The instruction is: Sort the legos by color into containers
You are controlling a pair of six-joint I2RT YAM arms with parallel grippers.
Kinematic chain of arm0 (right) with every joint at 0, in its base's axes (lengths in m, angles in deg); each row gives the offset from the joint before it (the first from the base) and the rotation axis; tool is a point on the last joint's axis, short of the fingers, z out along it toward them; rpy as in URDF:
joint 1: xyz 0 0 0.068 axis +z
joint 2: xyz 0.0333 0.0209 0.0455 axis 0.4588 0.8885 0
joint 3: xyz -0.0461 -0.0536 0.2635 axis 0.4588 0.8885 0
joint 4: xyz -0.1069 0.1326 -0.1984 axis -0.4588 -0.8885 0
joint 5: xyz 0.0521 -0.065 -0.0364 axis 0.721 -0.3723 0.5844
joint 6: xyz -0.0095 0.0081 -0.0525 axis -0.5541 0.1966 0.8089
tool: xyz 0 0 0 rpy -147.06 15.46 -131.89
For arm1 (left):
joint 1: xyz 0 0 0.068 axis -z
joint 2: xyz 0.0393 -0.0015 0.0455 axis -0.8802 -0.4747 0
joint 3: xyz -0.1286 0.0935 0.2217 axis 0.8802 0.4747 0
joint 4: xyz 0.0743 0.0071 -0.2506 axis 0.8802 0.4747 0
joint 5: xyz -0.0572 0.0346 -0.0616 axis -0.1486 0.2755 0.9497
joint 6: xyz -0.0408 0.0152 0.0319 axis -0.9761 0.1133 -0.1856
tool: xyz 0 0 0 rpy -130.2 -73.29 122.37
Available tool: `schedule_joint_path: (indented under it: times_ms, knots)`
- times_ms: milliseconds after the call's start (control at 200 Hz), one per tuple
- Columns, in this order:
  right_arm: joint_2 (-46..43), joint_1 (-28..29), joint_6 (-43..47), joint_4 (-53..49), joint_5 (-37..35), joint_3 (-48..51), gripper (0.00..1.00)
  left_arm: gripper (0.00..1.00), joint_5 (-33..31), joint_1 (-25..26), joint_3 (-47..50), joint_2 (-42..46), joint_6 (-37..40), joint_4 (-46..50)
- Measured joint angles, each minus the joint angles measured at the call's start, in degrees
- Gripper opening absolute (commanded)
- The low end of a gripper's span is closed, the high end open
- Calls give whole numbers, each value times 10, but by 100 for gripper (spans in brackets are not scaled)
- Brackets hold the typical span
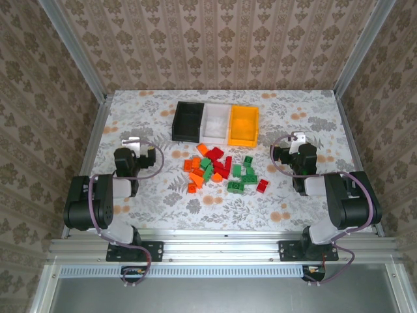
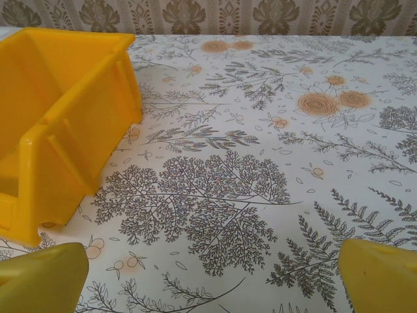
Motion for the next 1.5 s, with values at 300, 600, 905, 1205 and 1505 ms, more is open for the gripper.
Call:
schedule_joint_path:
  times_ms: [300,600,905,1205,1505]
  knots:
    - [-36,21,6,-92,-48,-23,100,100,-7,14,-33,41,8,100]
    - [-249,134,-66,-393,-129,-249,100,100,-25,138,-177,344,-77,329]
    - [-300,53,-278,-498,-75,-213,88,100,-111,78,-118,564,-397,520]
    - [-272,103,-313,-583,-23,-211,84,100,-108,41,-70,654,-497,578]
    - [-213,220,-275,-636,-29,-220,86,100,-33,42,-14,558,-606,588]
